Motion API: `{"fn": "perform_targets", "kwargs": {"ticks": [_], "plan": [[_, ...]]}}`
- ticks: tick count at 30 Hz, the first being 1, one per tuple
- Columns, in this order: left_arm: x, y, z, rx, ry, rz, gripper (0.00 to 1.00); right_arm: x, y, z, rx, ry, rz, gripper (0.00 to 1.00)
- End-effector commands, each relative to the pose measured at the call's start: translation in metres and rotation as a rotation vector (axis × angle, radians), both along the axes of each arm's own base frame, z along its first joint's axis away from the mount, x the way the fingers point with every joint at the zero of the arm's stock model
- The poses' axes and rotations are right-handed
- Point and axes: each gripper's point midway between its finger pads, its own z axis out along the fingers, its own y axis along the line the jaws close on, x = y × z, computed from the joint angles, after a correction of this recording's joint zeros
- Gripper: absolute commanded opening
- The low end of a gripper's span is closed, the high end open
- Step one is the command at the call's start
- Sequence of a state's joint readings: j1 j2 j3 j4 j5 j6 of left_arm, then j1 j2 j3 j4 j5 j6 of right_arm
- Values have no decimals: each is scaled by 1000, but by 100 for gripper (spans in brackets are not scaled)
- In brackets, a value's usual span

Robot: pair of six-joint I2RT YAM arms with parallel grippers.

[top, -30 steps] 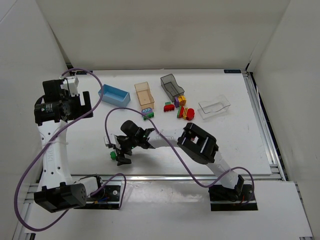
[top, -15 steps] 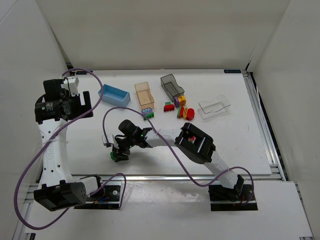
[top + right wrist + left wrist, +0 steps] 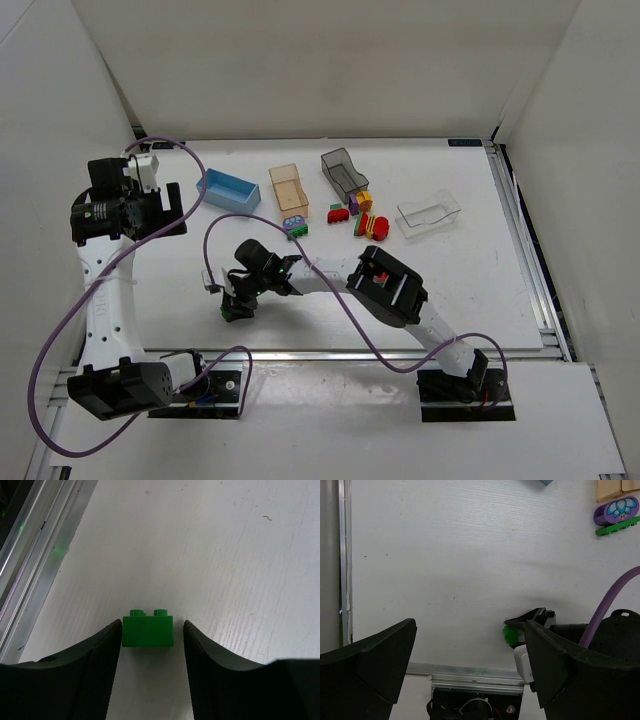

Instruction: Sort the legos into containers by color

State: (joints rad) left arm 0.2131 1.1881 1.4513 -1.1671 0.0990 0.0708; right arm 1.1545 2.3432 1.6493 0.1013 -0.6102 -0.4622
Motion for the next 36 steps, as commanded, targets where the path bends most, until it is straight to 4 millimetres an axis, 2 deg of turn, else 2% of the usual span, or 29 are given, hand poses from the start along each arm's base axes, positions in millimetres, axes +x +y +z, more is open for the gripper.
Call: {"fn": "perform_targets", "kwargs": {"ticks": [1, 4, 11, 13, 14, 15, 16, 17, 18, 19, 20, 21, 22, 23, 24, 26, 27, 29, 30, 31, 32, 33, 34, 35, 36], "plan": [[-2, 0, 2, 6, -8, -2, 99, -4, 14, 12, 46, 2, 17, 55], [-2, 1, 1, 8, -8, -5, 99, -2, 14, 13, 50, -1, 8, 51], [0, -3, -2, -14, -4, -13, 100, 6, 8, 23, 38, 6, -32, 23], [1, -3, -2, -20, -8, -14, 99, 10, 1, 34, 40, 4, -50, 21], [2, -6, -3, -29, -8, -19, 99, 20, -4, 38, 41, 1, -74, 19], [2, -6, -5, -34, -10, -16, 99, 27, -9, 51, 47, -6, -99, 19], [5, -7, -6, -38, -20, -20, 100, 32, -17, 53, 33, 9, -124, 18], [7, -7, -6, -43, -31, -13, 99, 49, -27, 59, 31, 15, -165, 17], [9, -8, -5, -57, -41, -3, 99, 58, -37, 62, 18, 25, -195, 16], [13, -9, -5, -62, -54, -5, 99, 66, -48, 76, 23, 32, -233, 16], [16, -11, -5, -78, -59, -9, 99, 89, -63, 81, 22, 34, -289, 14], [19, -12, -5, -89, -63, -8, 99, 99, -73, 88, 18, 33, -320, 14], [24, -15, -4, -101, -78, -19, 99, 110, -82, 103, 33, 28, -357, 14], [28, -14, -7, -109, -75, -17, 99, 131, -99, 107, 18, 37, -416, 13], [34, -16, -9, -122, -74, -32, 99, 145, -104, 125, 40, 41, -456, 13], [41, -17, -10, -130, -74, -38, 99, 171, -115, 139, 57, 55, -525, 12], [46, -17, -11, -148, -72, -22, 99, 196, -123, 158, 92, 47, -572, 12], [58, -17, -9, -161, -82, -27, 99, 219, -127, 165, 104, 78, -631, 12], [62, -17, -10, -164, -81, -27, 100, 237, -126, 188, 152, 68, -659, 12], [66, -18, -6, -169, -94, -29, 100, 245, -125, 194, 164, 77, -673, 12], [71, -16, -9, -173, -87, -27, 100, 253, -121, 185, 154, 122, -697, 12], [74, -16, -6, -173, -95, -28, 99, 263, -115, 208, 205, 109, -703, 12], [75, -15, -7, -174, -92, -25, 100, 270, -110, 214, 223, 116, -712, 12], [79, -15, -9, -176, -86, -24, 99, 276, -102, 198, 208, 162, -729, 12], [80, -15, -9, -176, -87, -27, 99, 283, -93, 221, 259, 151, -727, 12]]}}
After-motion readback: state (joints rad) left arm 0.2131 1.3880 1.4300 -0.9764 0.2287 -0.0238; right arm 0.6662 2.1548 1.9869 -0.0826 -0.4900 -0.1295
